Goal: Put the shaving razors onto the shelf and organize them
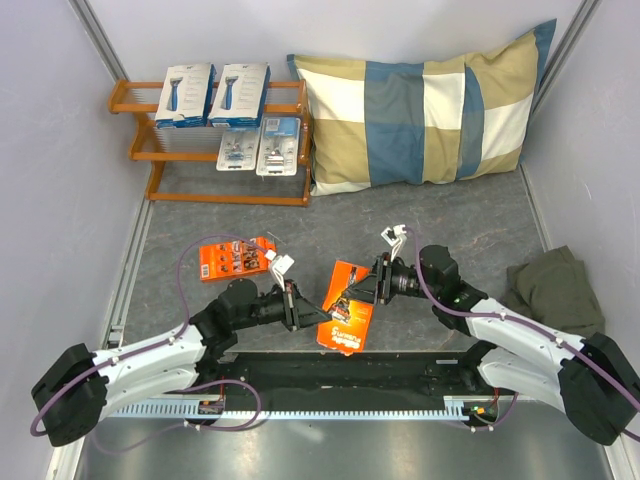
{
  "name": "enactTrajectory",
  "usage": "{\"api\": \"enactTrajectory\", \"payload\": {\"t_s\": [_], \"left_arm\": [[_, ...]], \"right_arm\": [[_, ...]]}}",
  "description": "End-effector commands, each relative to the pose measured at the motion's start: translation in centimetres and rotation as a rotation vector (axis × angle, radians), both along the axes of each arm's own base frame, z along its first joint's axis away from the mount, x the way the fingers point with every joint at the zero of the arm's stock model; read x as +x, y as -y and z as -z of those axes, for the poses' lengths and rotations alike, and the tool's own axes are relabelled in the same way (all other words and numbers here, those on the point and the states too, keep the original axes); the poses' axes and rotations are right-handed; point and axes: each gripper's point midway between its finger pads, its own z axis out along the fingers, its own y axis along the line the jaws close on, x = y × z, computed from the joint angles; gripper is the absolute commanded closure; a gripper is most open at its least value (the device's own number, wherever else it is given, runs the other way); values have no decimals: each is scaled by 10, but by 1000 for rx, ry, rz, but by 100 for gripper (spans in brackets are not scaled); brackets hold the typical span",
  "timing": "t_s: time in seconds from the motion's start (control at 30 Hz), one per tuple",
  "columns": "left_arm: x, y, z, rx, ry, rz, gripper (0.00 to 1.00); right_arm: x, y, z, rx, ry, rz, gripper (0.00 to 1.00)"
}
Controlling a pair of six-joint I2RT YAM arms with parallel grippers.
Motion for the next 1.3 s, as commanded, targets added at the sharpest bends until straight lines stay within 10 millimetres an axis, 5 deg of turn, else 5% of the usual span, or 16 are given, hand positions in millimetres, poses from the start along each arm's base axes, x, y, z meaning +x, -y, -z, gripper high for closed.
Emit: {"api": "enactTrajectory", "payload": {"t_s": [0.0,0.23,0.37,0.5,0.67,0.9,1.27], "left_arm": [[8,9,-33,-31,96,13,89],[15,11,-37,23,131,23,59],[19,11,-34,55,130,33,28],[31,12,-36,89,144,29,9],[57,6,-39,120,127,-1,3],[125,-24,-46,111,4,-116,2],[140,-60,-27,2,-157,-150,2]], "right_arm": [[5,-3,-8,9,74,-6,57],[8,-4,-2,-6,63,-8,72],[9,-5,-2,-10,66,-9,76],[11,-5,-1,-24,71,-4,79],[12,-2,2,-39,69,7,81],[13,-1,4,-48,66,15,81],[45,-19,-16,-5,80,37,82]]}}
